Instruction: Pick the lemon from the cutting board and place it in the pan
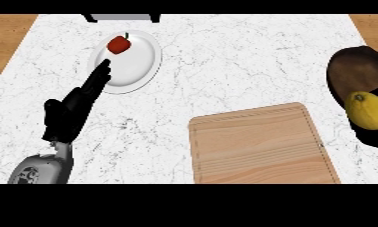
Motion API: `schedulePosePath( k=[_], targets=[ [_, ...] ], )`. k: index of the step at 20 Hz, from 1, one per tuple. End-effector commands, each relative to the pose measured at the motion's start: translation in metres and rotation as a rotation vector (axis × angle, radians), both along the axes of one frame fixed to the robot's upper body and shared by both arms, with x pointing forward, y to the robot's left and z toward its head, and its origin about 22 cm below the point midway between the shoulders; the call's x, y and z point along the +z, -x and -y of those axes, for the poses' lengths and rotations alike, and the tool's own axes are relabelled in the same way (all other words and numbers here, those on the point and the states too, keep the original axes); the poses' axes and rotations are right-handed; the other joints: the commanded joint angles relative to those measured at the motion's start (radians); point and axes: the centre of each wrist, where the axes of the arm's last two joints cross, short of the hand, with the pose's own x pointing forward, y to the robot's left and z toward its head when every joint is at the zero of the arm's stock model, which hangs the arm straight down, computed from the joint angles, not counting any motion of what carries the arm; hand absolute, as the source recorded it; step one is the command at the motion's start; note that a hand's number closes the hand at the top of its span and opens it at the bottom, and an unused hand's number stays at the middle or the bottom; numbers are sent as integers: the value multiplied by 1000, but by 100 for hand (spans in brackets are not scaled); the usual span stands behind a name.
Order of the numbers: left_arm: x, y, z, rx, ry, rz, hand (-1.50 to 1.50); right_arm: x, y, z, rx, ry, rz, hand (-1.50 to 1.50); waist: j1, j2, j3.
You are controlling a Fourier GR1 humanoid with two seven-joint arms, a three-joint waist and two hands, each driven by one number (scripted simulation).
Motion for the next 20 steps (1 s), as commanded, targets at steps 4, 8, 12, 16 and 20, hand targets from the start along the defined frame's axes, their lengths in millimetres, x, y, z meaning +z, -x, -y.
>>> schedulePosePath(
  k=[4, 8, 12, 16, 20],
  targets=[
    [4, 15, -4, -16, -5, -8, 0, -35, -42, 47, -65, 27, 52, 150, 10, 0, 0],
    [10, 11, 8, -25, -11, 7, 0, -39, -71, 75, -84, 39, 57, 150, 15, 1, 0],
    [-11, 5, 13, -16, -3, 4, 0, -66, -71, 99, -75, 37, 64, 150, 13, 4, 1],
    [8, 3, -12, -5, -18, 8, 0, -60, -100, 97, -87, 52, 29, 150, 18, 4, 0],
    [9, -1, 12, -37, -5, 19, 0, -55, -99, 120, -88, 36, 52, 150, 29, 9, 2]
  ],
)
